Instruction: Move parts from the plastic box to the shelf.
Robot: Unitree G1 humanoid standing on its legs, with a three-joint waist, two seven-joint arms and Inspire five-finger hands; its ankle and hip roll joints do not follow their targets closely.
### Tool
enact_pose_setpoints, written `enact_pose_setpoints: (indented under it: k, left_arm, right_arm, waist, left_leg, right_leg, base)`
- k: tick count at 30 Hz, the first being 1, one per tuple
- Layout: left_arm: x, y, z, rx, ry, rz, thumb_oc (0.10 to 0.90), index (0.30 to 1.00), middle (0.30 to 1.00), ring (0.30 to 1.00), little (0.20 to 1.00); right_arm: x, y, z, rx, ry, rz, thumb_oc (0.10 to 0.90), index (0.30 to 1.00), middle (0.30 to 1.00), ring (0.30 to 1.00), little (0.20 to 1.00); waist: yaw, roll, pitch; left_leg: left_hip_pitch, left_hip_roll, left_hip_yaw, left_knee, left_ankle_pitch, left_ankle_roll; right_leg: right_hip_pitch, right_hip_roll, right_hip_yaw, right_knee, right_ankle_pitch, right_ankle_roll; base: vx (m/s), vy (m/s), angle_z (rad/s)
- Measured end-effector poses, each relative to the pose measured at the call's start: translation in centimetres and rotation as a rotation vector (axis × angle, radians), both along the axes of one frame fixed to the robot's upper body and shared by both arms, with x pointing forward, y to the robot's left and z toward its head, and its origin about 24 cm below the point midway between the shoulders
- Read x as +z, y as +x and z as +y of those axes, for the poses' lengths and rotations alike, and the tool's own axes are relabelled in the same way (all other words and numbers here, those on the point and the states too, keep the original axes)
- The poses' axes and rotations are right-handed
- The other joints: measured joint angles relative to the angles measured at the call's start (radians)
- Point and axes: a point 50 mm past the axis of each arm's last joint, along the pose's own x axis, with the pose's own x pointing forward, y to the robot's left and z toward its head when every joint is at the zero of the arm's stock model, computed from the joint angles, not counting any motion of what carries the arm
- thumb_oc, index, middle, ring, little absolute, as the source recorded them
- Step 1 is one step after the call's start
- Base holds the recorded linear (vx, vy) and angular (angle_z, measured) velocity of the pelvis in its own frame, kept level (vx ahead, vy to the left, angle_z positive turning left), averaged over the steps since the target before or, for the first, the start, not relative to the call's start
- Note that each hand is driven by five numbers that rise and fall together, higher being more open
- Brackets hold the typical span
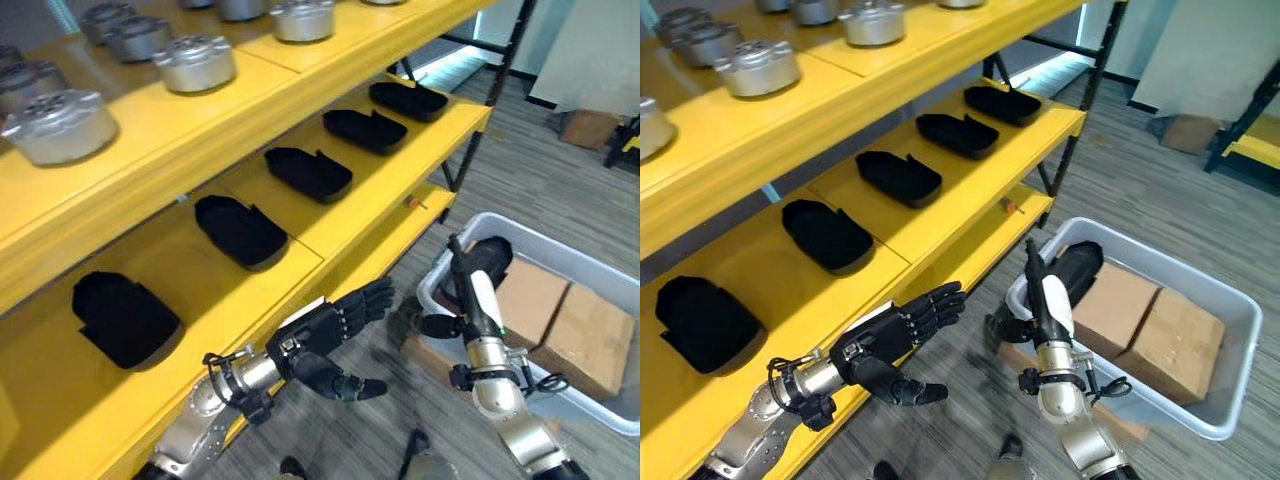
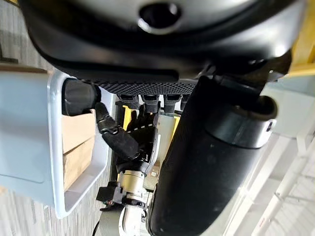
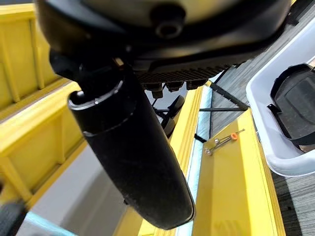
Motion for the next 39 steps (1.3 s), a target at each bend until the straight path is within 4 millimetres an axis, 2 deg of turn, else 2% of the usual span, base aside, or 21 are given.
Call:
enact_pose_setpoints:
  k: [1,2,8,10,14,18,22,23,24,25,26,27,28,29,30,32,34,35,36,37,39]
  left_arm:
    - [-0.2,-0.2,-0.4,0.002,-0.023,0.01,0.9,1.0,1.0,1.0,1.0]
    - [-0.2,-0.2,-0.7,0.002,-0.041,0.01,0.9,1.0,1.0,1.0,1.0]
    - [0.0,0.1,-1.4,0.004,-0.077,-0.003,0.9,1.0,1.0,1.0,1.0]
    - [0.2,0.2,-1.4,0.005,-0.079,-0.007,0.9,1.0,1.0,1.0,1.0]
    - [0.2,0.2,-1.2,0.005,-0.066,-0.007,0.9,1.0,1.0,1.0,1.0]
    - [0.1,0.3,-1.1,0.025,-0.064,0.002,0.9,1.0,1.0,1.0,1.0]
    - [-0.1,0.8,-1.0,0.034,-0.054,0.007,0.9,1.0,1.0,1.0,1.0]
    - [-0.4,0.8,-0.8,0.052,-0.052,0.021,0.9,1.0,1.0,1.0,1.0]
    - [-0.4,0.8,-0.9,0.055,-0.053,0.023,0.9,1.0,1.0,1.0,1.0]
    - [-0.3,0.8,-0.9,0.054,-0.054,0.017,0.9,1.0,1.0,1.0,1.0]
    - [-0.3,0.8,-0.8,0.059,-0.058,0.012,0.9,1.0,1.0,1.0,1.0]
    - [-0.4,0.5,-0.6,0.074,-0.06,0.015,0.9,1.0,1.0,1.0,1.0]
    - [-0.7,0.2,-0.1,0.093,-0.053,0.024,0.9,1.0,1.0,1.0,1.0]
    - [-0.9,0.0,0.3,0.116,-0.05,0.033,0.9,1.0,1.0,1.0,1.0]
    - [-1.0,-0.1,0.5,0.132,-0.048,0.04,0.9,1.0,1.0,1.0,1.0]
    - [-1.4,-0.4,1.0,0.172,-0.047,0.06,0.9,1.0,1.0,1.0,1.0]
    - [-1.5,-0.6,1.2,0.186,-0.05,0.067,0.9,1.0,1.0,1.0,1.0]
    - [-1.6,-0.7,1.1,0.195,-0.07,0.067,0.9,1.0,1.0,1.0,1.0]
    - [-1.5,-0.7,1.0,0.195,-0.082,0.066,0.9,1.0,1.0,1.0,1.0]
    - [-1.4,-0.7,0.7,0.193,-0.1,0.059,0.9,1.0,1.0,1.0,1.0]
    - [-1.4,-0.8,1.1,0.198,-0.09,0.052,0.9,1.0,1.0,1.0,1.0]
  right_arm:
    - [0.3,0.3,-0.1,0.015,-0.018,-0.003,0.9,1.0,1.0,1.0,1.0]
    - [0.4,0.3,-0.5,0.012,-0.038,-0.002,0.9,1.0,1.0,1.0,1.0]
    - [0.7,0.5,-2.6,-0.027,-0.115,0.01,0.9,1.0,1.0,1.0,1.0]
    - [0.5,0.7,-2.7,-0.008,-0.131,0.038,0.9,1.0,1.0,1.0,1.0]
    - [0.2,0.7,-2.6,0.025,-0.138,0.075,0.9,1.0,1.0,1.0,1.0]
    - [-0.2,0.5,-2.5,0.072,-0.128,0.124,0.9,1.0,1.0,1.0,1.0]
    - [-1.0,0.0,-3.1,0.095,-0.122,0.182,0.9,1.0,1.0,1.0,1.0]
    - [-1.5,-0.1,-3.5,0.096,-0.126,0.21,0.9,1.0,1.0,1.0,1.0]
    - [-1.6,-0.3,-3.8,0.089,-0.126,0.216,0.9,1.0,1.0,1.0,1.0]
    - [-1.6,-0.3,-4.1,0.082,-0.129,0.216,0.9,1.0,1.0,1.0,1.0]
    - [-1.5,-0.3,-4.3,0.086,-0.139,0.211,0.9,1.0,1.0,1.0,1.0]
    - [-1.6,-0.3,-4.4,0.096,-0.137,0.211,0.9,1.0,1.0,1.0,1.0]
    - [-1.9,-0.4,-4.0,0.105,-0.117,0.218,0.9,1.0,1.0,1.0,1.0]
    - [-2.0,-0.4,-3.7,0.115,-0.094,0.219,0.9,1.0,1.0,1.0,1.0]
    - [-2.0,-0.4,-3.5,0.123,-0.079,0.217,0.9,1.0,1.0,1.0,1.0]
    - [-2.0,-0.4,-3.2,0.129,-0.027,0.223,0.9,1.0,1.0,1.0,1.0]
    - [-2.2,-0.5,-2.8,0.125,0.019,0.225,0.9,1.0,1.0,1.0,1.0]
    - [-2.3,-1.0,-3.0,0.107,0.035,0.222,0.9,1.0,1.0,1.0,1.0]
    - [-2.3,-1.4,-3.0,0.101,0.042,0.22,0.9,1.0,1.0,1.0,1.0]
    - [-2.3,-2.0,-3.0,0.101,0.045,0.215,0.9,1.0,1.0,1.0,1.0]
    - [-2.8,-2.2,-1.3,0.134,0.093,0.229,0.9,1.0,1.0,1.0,1.0]
  waist:
    - [0.0,0.025,-0.002]
    - [-0.009,0.033,-0.006]
    - [-0.038,0.036,-0.008]
    - [-0.041,0.04,-0.013]
    - [-0.044,0.022,-0.021]
    - [-0.067,0.012,-0.025]
    - [-0.086,0.005,-0.025]
    - [-0.088,-0.007,-0.024]
    - [-0.089,-0.024,-0.019]
    - [-0.09,-0.026,-0.021]
    - [-0.084,-0.027,-0.023]
    - [-0.062,-0.028,-0.023]
    - [-0.053,-0.047,-0.021]
    - [-0.04,-0.065,-0.018]
    - [-0.024,-0.077,-0.014]
    - [0.005,-0.078,-0.01]
    - [0.003,-0.063,-0.007]
    - [-0.004,-0.042,-0.007]
    - [-0.008,-0.013,-0.008]
    - [-0.011,0.047,-0.006]
    - [-0.004,0.036,0.002]
  left_leg:
    - [0.0,0.018,-0.019,-0.005,0.024,0.031]
    - [0.001,0.028,-0.02,-0.004,0.028,0.036]
    - [0.002,0.044,-0.013,0.013,0.034,0.035]
    - [0.001,0.049,0.001,0.007,0.004,0.034]
    - [-0.004,0.042,0.021,0.0,0.023,0.016]
    - [0.011,0.051,-0.009,0.003,0.079,0.062]
    - [0.018,0.089,-0.077,0.029,0.182,0.026]
    - [0.005,0.111,-0.114,0.092,0.215,0.01]
    - [0.001,0.109,-0.147,0.089,0.199,-0.016]
    - [0.0,0.088,-0.164,0.058,0.179,-0.04]
    - [-0.017,0.047,-0.245,0.047,0.192,-0.026]
    - [-0.028,0.0,-0.321,0.061,0.165,-0.003]
    - [-0.029,-0.032,-0.408,0.067,0.095,0.014]
    - [-0.029,-0.071,-0.49,0.045,0.041,0.009]
    - [-0.031,-0.102,-0.536,0.021,0.018,0.012]
    - [-0.065,-0.166,-0.598,0.001,-0.01,0.018]
    - [-0.115,-0.224,-0.585,0.019,-0.009,0.023]
    - [-0.159,-0.264,-0.53,0.047,0.003,0.051]
    - [-0.177,-0.278,-0.494,0.05,0.016,0.072]
    - [-0.194,-0.267,-0.452,0.039,-0.007,0.135]
    - [-0.209,-0.279,-0.427,0.013,-0.017,0.12]
  right_leg:
    - [-0.009,0.045,0.022,-0.02,0.013,-0.022]
    - [-0.011,0.061,0.027,-0.026,0.018,-0.03]
    - [-0.023,0.085,0.056,-0.06,0.034,-0.034]
    - [-0.046,0.086,0.054,-0.046,0.023,-0.04]
    - [-0.127,0.061,0.078,0.083,-0.026,-0.047]
    - [-0.143,0.083,0.124,0.102,-0.051,-0.059]
    - [-0.112,0.132,0.149,0.055,-0.045,-0.09]
    - [-0.081,0.146,0.172,0.019,-0.035,-0.111]
    - [-0.067,0.148,0.181,-0.004,-0.031,-0.119]
    - [-0.059,0.15,0.191,-0.022,-0.027,-0.133]
    - [-0.063,0.164,0.225,-0.033,-0.019,-0.144]
    - [-0.064,0.183,0.275,-0.048,-0.009,-0.156]
    - [-0.058,0.189,0.318,-0.065,-0.002,-0.163]
    - [-0.056,0.189,0.356,-0.08,0.007,-0.168]
    - [-0.05,0.19,0.386,-0.098,0.02,-0.169]
    - [-0.012,0.199,0.426,-0.154,0.056,-0.17]
    - [0.036,0.201,0.412,-0.206,0.073,-0.148]
    - [0.056,0.198,0.385,-0.228,0.073,-0.126]
    - [0.065,0.209,0.367,-0.231,0.068,-0.118]
    - [0.067,0.248,0.349,-0.22,0.054,-0.103]
    - [0.001,0.223,0.332,-0.115,-0.016,-0.074]
  base:
    - [-0.03,-0.296,-0.66]
    - [-0.02,-0.314,-0.61]
    - [0.0,-0.242,-0.21]
    - [0.02,-0.243,-0.09]
    - [0.05,-0.347,-0.18]
    - [0.05,-0.213,-0.34]
    - [0.08,-0.15,-0.3]
    - [0.07,-0.142,-0.45]
    - [0.09,-0.159,-0.45]
    - [0.12,-0.169,-0.34]
    - [0.16,-0.111,-0.69]
    - [0.15,-0.081,-0.89]
    - [0.15,-0.07,-1.03]
    - [0.13,-0.068,-0.89]
    - [0.12,-0.073,-0.85]
    - [0.11,-0.083,-0.81]
    - [0.1,-0.055,-0.29]
    - [0.07,-0.001,0.09]
    - [0.1,0.021,0.23]
    - [0.12,0.031,0.19]
    - [0.16,0.041,0.08]
